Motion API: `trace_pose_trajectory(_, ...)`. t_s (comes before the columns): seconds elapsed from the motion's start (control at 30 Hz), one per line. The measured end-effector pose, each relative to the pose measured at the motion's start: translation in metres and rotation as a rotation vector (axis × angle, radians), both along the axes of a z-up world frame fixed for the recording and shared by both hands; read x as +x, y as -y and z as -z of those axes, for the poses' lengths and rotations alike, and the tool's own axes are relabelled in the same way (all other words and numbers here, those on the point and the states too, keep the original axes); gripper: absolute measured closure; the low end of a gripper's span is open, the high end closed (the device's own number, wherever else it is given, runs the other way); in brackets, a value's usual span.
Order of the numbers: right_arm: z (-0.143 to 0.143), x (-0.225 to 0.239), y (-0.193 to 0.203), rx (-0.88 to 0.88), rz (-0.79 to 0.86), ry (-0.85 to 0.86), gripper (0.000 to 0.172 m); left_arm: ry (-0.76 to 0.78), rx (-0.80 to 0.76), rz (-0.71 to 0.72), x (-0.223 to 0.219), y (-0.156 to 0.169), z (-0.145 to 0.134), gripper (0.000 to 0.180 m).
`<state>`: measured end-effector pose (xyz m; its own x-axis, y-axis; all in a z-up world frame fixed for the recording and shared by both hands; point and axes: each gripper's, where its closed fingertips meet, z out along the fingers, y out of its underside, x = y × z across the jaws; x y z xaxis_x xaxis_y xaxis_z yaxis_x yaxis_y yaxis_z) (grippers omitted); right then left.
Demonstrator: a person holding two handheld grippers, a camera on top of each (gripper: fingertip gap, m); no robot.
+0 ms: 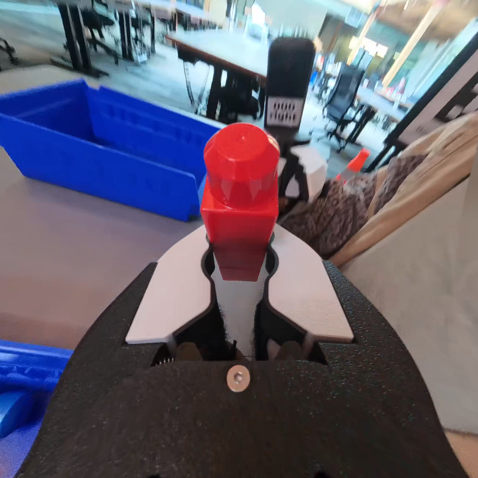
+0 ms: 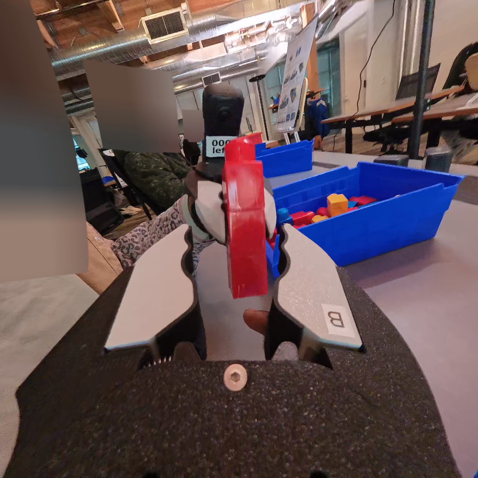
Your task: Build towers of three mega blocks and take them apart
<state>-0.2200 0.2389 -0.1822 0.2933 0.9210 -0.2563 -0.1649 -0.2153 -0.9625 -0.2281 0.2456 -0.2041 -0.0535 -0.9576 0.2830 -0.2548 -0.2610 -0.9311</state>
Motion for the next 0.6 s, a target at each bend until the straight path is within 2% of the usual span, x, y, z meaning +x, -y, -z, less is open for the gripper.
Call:
trace_pose_trajectory(0.2, 0.003, -0.019, 0.011, 0.008, -0.051, 0.029, 0.108, -0.213, 0.073, 0.159, 0.009, 0.033, 0.031, 0.144)
trace_pose_trajectory(0.27, 0.003, -0.022, 0.017, 0.059, -0.059, 0.061, 0.136, -0.272, 0.1, 0.209, 0.011, 0.043, 0.04, 0.143)
trace_pose_trajectory(0.3, 0.002, -0.02, 0.018, 0.099, -0.044, 0.087, 0.136, -0.278, 0.107, 0.214, 0.012, 0.045, 0.04, 0.143)
trace_pose_trajectory(0.37, -0.007, -0.011, 0.015, 0.15, 0.017, 0.114, 0.136, -0.252, 0.122, 0.162, 0.012, 0.039, 0.032, 0.142)
trace_pose_trajectory(0.43, -0.029, 0.014, 0.004, 0.197, 0.158, 0.049, 0.137, -0.214, 0.139, 0.079, 0.007, 0.025, 0.019, 0.134)
trace_pose_trajectory(0.5, -0.051, 0.054, -0.011, 0.231, 0.35, -0.02, 0.137, -0.146, 0.192, -0.063, -0.005, 0.002, 0.0, 0.131)
trace_pose_trajectory(0.6, -0.066, 0.12, -0.028, 0.29, 0.664, -0.039, 0.137, 0.042, 0.246, -0.318, -0.032, -0.034, -0.045, 0.131)
